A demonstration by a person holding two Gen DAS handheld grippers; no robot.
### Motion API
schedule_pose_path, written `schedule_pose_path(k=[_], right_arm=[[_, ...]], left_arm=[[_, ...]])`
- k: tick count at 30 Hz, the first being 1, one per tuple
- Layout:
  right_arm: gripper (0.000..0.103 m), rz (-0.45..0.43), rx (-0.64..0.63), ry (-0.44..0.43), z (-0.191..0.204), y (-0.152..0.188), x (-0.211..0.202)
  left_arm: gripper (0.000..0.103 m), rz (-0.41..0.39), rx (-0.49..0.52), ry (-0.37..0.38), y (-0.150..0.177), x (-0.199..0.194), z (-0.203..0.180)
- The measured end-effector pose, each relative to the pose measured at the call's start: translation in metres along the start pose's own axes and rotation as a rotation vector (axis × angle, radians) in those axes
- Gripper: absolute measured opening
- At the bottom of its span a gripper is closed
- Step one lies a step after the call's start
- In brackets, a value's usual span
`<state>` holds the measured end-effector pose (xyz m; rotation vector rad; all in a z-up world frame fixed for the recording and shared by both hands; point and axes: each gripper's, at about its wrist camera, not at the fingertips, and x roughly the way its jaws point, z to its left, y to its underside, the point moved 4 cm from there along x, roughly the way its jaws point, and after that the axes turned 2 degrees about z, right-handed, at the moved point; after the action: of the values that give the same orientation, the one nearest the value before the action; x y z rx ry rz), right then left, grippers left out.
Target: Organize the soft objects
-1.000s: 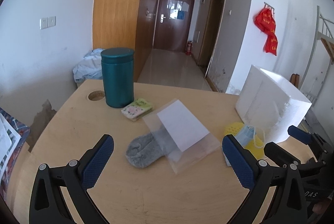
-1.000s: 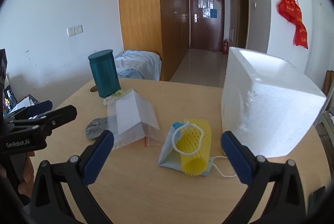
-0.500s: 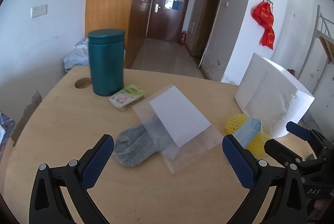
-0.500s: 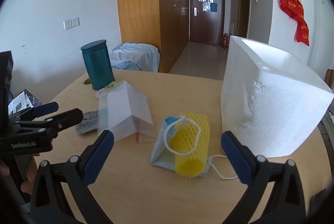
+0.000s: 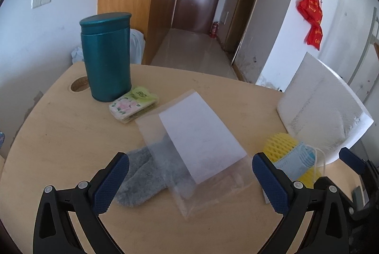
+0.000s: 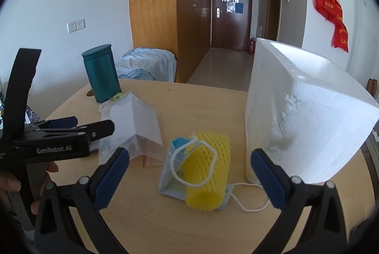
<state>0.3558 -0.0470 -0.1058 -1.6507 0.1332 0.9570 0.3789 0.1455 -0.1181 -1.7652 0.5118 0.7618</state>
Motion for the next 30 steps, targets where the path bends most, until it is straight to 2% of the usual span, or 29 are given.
schedule_pose_path(k=[5, 12, 16, 19, 25, 28, 30], right_arm=[[0.103, 0.018, 0.009, -0.015, -0.002, 0.002, 0.007], [0.099, 0.037, 0.017, -0.027, -0.004, 0.005, 0.012], [0.099, 0.041, 0.021, -0.029, -0.005, 0.007, 0.012], [0.099, 0.039, 0.031, -0.038, -0.008, 0.007, 0.012], [0.099, 0.030, 0.017, -0.038, -0.006, 0.007, 0.010], [0.099, 0.029, 0.021, -0.035, -0.008, 0.009, 0.010], [0.099, 0.031, 0.027, -0.036, -0.008, 0.009, 0.010]], left_arm=[[0.103, 0.016, -0.009, -0.003, -0.008, 0.009, -0.004], [0.103, 0.049, 0.017, -0.052, -0.019, 0.025, -0.018], [0.101, 0.060, 0.043, -0.121, -0.018, 0.037, -0.019], [0.094, 0.106, 0.037, -0.132, -0.014, 0.050, -0.016], [0.076, 0.141, 0.039, -0.163, -0.008, 0.060, -0.012], [0.062, 0.144, 0.041, -0.157, -0.006, 0.054, -0.011], [0.043, 0.144, 0.036, -0.148, -0.006, 0.053, -0.010]])
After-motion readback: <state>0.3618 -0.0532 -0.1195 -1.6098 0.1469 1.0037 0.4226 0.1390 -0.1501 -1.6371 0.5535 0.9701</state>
